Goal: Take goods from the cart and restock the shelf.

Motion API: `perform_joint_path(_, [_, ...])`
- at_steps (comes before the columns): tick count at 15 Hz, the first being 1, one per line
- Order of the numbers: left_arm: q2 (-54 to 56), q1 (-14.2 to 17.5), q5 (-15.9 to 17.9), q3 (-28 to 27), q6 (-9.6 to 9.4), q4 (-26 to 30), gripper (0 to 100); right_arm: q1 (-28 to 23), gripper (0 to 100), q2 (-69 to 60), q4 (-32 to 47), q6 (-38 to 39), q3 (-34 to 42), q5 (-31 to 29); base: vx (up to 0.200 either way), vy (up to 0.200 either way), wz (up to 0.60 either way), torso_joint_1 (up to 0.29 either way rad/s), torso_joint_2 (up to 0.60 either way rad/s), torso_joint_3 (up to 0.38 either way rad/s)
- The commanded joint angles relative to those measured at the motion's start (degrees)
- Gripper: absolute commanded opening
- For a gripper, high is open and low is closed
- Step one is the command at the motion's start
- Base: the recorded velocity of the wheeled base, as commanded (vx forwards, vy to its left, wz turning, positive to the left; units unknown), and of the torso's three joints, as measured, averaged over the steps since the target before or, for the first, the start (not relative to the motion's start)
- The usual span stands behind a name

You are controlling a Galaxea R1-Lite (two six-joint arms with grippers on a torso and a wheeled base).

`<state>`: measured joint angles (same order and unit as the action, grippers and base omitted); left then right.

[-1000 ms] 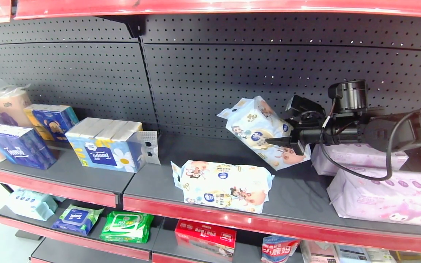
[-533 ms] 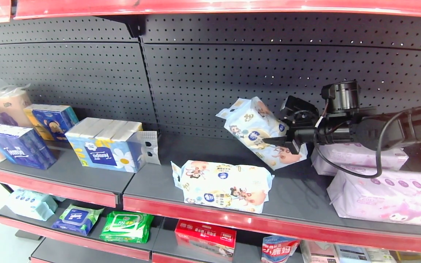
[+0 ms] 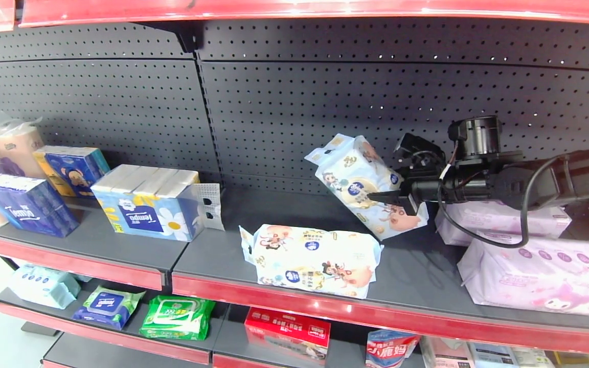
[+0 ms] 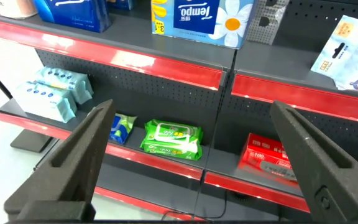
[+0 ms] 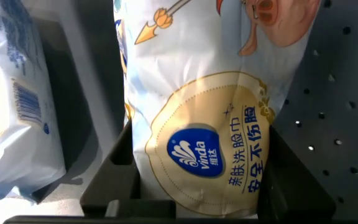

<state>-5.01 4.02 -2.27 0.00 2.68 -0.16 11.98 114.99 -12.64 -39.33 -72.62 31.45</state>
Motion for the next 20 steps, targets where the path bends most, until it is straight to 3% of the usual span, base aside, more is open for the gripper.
perform_joint_path(1, [-0.09, 0.02, -0.02, 0.00, 0.04, -0.02, 100, 0.06, 0, 0.05, -0.01, -0.22, 0.20, 0.19, 0.000, 0.000, 0.00, 0.000, 0.00, 0.000])
perform_joint_path(20, [-0.09, 0.02, -0.02, 0.00, 0.04, -0.02, 100, 1.02, 0, 0.85, -0.54, -3.12, 0.55, 4.58, 0.000, 0.000, 0.00, 0.000, 0.00, 0.000])
